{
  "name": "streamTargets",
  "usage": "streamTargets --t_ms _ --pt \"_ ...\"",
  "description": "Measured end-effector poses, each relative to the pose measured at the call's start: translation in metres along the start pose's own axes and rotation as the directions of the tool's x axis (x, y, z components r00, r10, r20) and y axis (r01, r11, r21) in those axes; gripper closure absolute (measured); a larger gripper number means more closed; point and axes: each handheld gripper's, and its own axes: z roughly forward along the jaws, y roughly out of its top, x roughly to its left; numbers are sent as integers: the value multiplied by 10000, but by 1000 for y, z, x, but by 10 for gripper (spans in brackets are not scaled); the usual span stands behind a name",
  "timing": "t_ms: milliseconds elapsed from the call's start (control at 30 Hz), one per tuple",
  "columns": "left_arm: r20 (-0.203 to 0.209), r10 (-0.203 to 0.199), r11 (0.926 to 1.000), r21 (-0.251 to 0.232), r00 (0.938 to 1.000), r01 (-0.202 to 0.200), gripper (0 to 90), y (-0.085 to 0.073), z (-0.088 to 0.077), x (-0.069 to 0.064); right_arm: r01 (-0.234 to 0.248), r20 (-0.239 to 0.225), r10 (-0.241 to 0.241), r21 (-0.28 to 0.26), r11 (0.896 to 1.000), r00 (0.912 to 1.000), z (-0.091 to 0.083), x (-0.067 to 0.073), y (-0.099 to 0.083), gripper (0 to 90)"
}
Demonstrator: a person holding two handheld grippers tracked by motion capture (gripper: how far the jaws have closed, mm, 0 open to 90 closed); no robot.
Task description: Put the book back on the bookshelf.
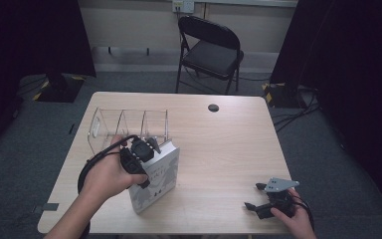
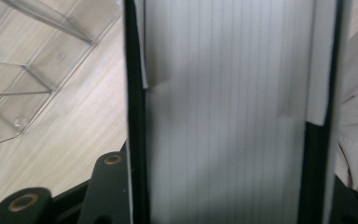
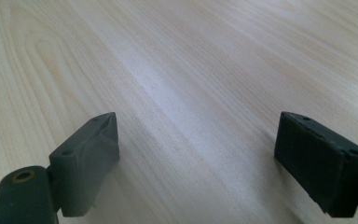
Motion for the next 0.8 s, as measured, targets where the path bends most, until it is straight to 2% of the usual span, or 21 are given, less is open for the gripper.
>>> streamTargets --t_ms 33,167,300,333,367,467,600,700,800 --pt "32 -183 9998 -117 9998 184 532 0 -1 1 -18 -1 18 6 10000 10000 0 0 0 132" --pt "-11 -348 9994 -66 9994 348 532 -1 -5 7 -7 0 7 -1 10000 10000 0 0 0 132" --pt "138 -736 9970 -225 9972 739 532 -2 -6 12 -18 1 18 7 10000 10000 0 0 0 132" --pt "87 -699 9974 -194 9975 701 532 -2 -7 14 -16 -1 16 7 10000 10000 0 0 0 132" --pt "164 -910 9955 -245 9957 914 532 -2 -7 15 8 -1 -8 -2 10000 10000 0 0 0 132" --pt "272 -1090 9937 -213 9937 1096 532 -3 -8 19 -20 0 20 6 10000 10000 0 0 0 132" --pt "207 -1485 9885 -271 9887 1491 532 -3 -8 25 -16 -2 16 6 10000 10000 0 0 0 132" --pt "2 -1636 9862 -253 9865 1636 532 -4 -10 30 -3 -3 3 0 10000 10000 0 0 0 132" --pt "52 -1757 9840 -282 9844 1758 532 -3 -10 34 -16 0 16 5 10000 10000 0 0 0 132"
